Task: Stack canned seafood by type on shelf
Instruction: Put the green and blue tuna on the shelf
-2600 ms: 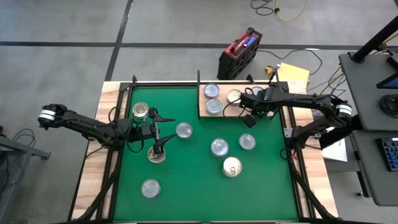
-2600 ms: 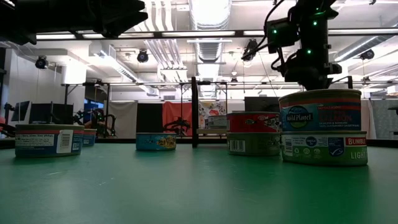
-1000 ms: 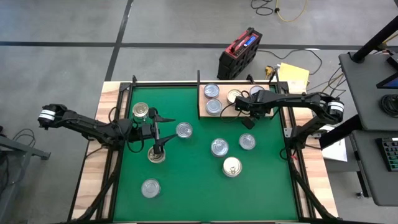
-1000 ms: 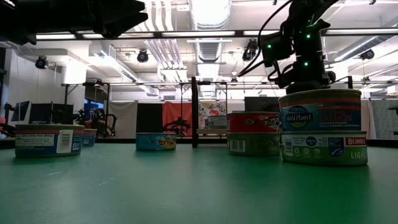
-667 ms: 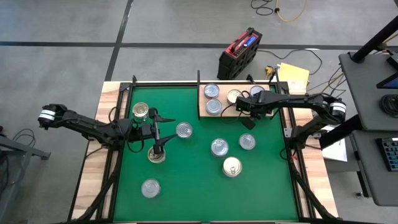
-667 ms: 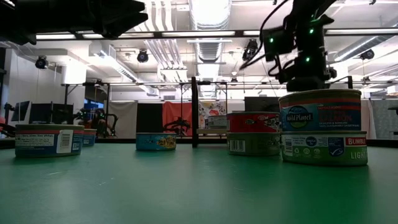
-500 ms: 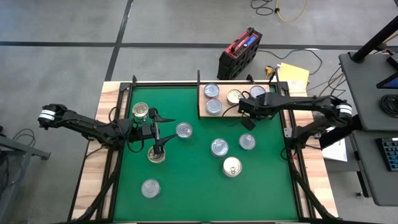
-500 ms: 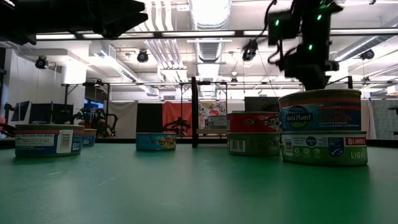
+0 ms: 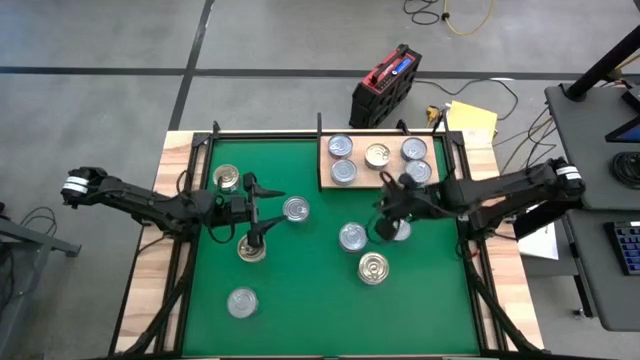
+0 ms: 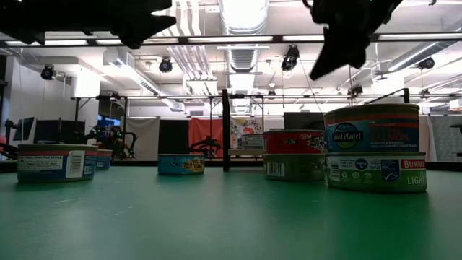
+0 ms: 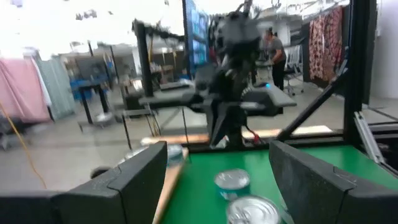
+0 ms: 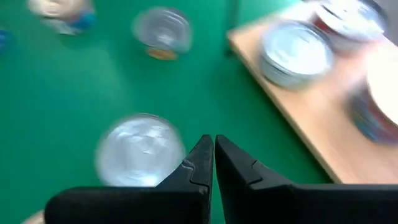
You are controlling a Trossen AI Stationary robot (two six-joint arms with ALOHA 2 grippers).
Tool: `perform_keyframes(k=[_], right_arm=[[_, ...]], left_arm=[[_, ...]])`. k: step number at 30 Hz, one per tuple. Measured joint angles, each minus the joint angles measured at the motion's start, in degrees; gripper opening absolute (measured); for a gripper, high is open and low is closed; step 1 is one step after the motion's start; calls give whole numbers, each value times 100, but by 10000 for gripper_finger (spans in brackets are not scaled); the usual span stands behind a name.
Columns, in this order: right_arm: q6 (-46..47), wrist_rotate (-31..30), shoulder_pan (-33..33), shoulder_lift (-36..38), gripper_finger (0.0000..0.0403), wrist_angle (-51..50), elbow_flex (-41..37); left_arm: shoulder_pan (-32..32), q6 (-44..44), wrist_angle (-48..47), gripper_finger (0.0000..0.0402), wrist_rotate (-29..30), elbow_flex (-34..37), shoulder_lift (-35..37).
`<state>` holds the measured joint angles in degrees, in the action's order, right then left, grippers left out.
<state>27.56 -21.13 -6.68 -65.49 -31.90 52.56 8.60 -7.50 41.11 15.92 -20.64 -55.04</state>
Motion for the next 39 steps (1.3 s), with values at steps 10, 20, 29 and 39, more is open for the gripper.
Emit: perform_keyframes(k=[10, 20, 29, 39], right_arm=[[-871, 178, -720, 57, 9, 2021, -787], [-1169, 159, -1090, 58, 9, 2468, -1059], [-1054, -501, -1402, 60, 9, 2703, -1312], [-1092, -1042, -1484, 60, 9, 2579, -1424]], left_arm=[[103, 1580, -263, 266, 0, -331, -1024], [188, 3020, -1976, 266, 26, -1150, -1902], [186, 3863, -5160, 266, 757, -2211, -2325], [186, 3714, -5868, 266, 1134, -2466, -2989]])
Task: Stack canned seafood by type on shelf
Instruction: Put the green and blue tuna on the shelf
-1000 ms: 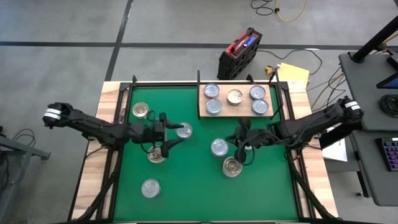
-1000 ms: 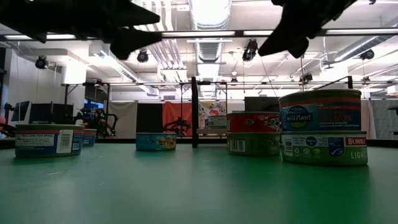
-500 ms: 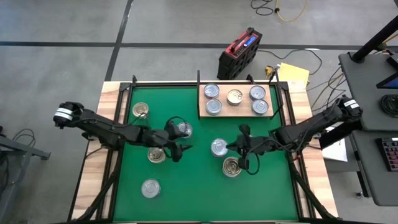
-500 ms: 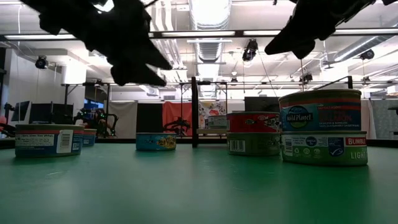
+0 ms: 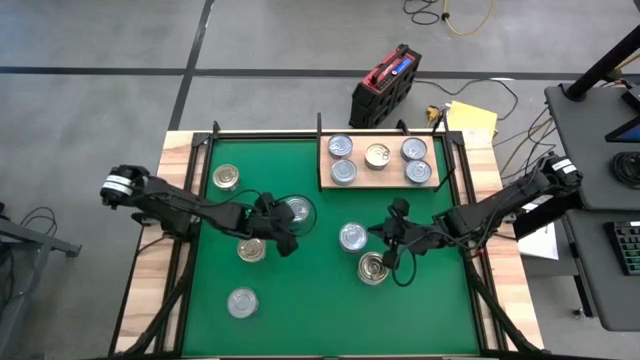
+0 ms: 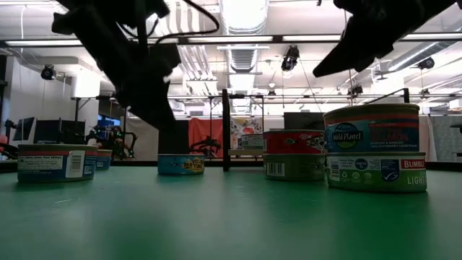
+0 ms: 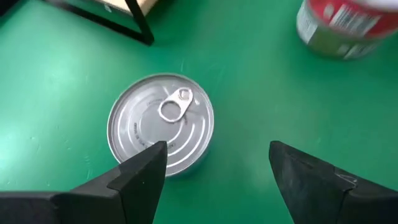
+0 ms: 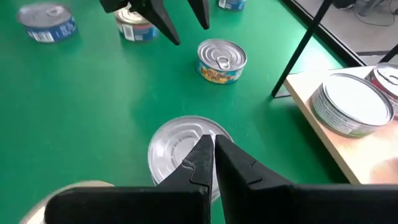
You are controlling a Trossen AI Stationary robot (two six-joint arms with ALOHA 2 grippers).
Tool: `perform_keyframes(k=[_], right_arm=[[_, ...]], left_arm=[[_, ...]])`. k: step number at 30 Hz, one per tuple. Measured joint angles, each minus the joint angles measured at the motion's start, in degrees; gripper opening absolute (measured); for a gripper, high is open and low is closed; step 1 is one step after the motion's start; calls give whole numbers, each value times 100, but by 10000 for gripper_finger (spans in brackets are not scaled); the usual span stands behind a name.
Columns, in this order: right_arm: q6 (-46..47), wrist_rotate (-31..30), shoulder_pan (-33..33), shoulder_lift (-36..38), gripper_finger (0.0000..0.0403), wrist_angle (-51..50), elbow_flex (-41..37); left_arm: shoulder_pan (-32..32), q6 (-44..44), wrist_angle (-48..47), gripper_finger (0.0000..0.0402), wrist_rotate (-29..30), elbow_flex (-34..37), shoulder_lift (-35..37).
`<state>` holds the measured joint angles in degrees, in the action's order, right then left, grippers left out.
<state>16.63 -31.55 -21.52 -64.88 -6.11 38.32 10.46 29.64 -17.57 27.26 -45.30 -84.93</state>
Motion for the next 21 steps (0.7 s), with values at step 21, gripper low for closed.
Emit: perform_keyframes(k=[21], right_arm=[[-265, -463, 15, 0, 9, 26, -203]], left_arm=[[-510, -1191, 557, 145, 98, 38, -312]])
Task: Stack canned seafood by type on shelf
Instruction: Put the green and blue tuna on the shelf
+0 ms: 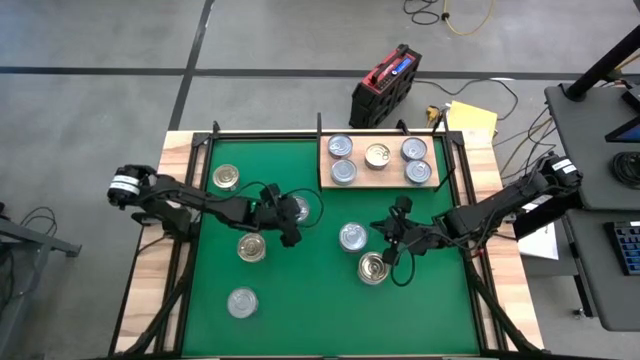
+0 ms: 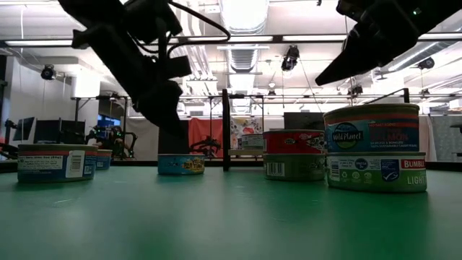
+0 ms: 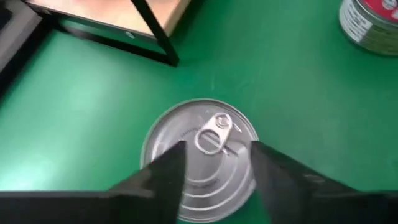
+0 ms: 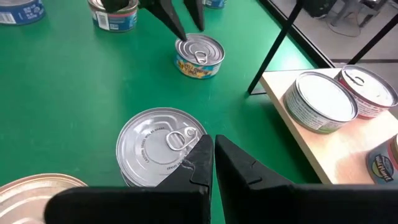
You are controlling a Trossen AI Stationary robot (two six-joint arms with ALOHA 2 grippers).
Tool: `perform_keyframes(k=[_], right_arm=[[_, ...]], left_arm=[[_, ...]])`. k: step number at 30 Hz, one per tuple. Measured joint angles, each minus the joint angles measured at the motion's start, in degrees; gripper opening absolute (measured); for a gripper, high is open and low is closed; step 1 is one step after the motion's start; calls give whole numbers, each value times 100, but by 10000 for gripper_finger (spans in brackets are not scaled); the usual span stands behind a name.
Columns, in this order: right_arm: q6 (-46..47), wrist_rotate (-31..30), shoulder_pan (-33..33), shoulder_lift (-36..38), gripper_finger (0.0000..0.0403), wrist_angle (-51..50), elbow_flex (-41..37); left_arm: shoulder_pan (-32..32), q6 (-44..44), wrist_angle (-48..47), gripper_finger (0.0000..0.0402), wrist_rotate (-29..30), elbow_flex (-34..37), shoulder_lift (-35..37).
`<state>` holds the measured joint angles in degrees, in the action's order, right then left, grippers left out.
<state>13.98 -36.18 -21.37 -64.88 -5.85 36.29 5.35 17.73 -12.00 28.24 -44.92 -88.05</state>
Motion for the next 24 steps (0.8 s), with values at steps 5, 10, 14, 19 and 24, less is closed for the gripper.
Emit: perform_keyframes(k=[5, 10, 14, 19, 24], right_arm=[[17, 4, 0, 0, 9, -30, 0], [34, 7, 0, 0, 9, -31, 0], [87, 4, 0, -2, 9, -29, -5], [66, -154, -2, -2, 9, -28, -72], [174, -286, -2, -2, 9, -31, -197]], left_arm=[[9, -71, 6, 17, -26, 56, -62], [1, -78, 13, 5, 309, 84, -82], [1, -36, 28, 1, 334, 87, -216], [1, 31, 176, 0, 403, 93, -523], [8, 31, 242, 0, 521, 80, -711]])
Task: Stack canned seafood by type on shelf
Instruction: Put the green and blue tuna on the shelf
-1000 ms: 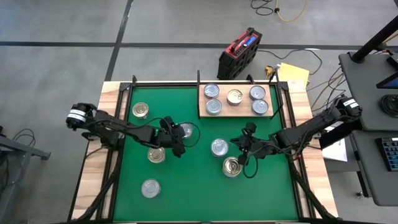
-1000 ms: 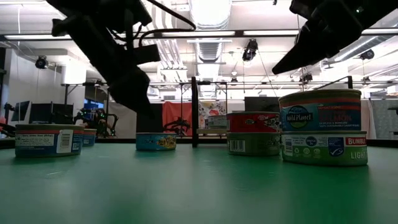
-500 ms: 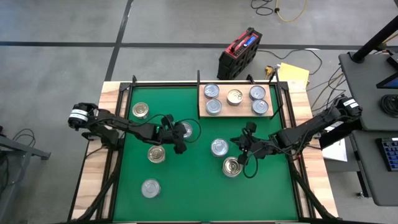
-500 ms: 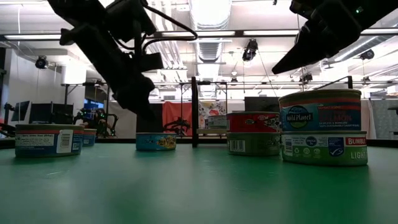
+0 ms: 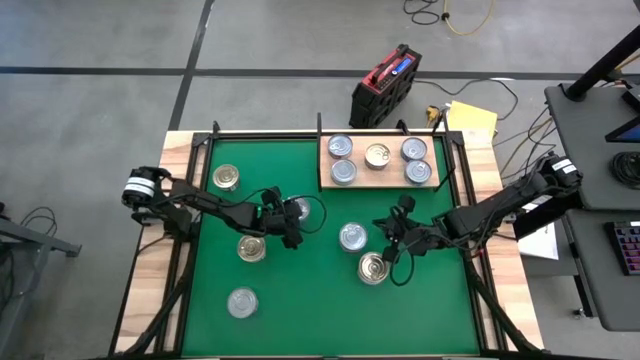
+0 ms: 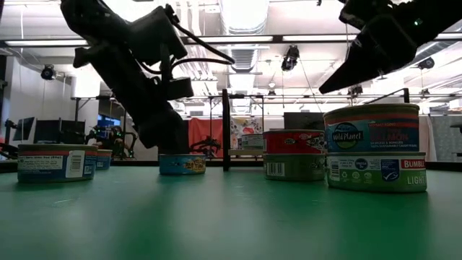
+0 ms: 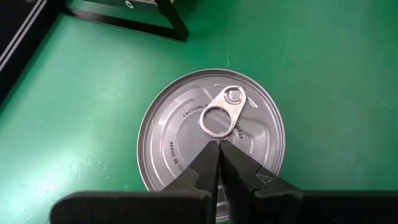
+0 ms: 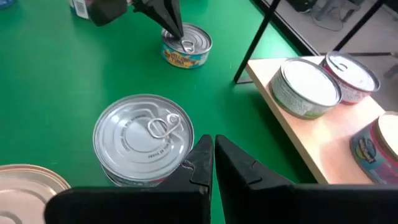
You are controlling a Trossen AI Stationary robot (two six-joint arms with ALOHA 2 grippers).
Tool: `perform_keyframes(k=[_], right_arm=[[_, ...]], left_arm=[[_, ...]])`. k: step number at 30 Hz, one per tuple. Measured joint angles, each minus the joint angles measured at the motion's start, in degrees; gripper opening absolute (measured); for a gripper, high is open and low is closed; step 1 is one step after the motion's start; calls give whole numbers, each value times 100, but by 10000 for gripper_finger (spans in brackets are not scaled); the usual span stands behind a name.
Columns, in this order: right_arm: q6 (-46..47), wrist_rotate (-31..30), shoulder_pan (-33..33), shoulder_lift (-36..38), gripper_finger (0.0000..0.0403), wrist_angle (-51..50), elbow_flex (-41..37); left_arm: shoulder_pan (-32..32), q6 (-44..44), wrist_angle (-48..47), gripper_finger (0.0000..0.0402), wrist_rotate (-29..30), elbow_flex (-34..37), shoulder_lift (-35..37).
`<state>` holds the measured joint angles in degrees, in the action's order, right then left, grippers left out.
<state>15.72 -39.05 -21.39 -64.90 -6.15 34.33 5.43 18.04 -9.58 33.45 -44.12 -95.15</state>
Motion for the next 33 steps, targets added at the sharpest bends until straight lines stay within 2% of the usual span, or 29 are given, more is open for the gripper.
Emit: perform_keyframes(k=[14, 33], right_arm=[[383, -4, 2, -2, 9, 94, -131], [632, -4, 2, -2, 9, 111, -131]], left_arm=[[84, 157, 7, 0, -479, -7, 26], [848, 499, 48, 0, -711, -22, 15]])
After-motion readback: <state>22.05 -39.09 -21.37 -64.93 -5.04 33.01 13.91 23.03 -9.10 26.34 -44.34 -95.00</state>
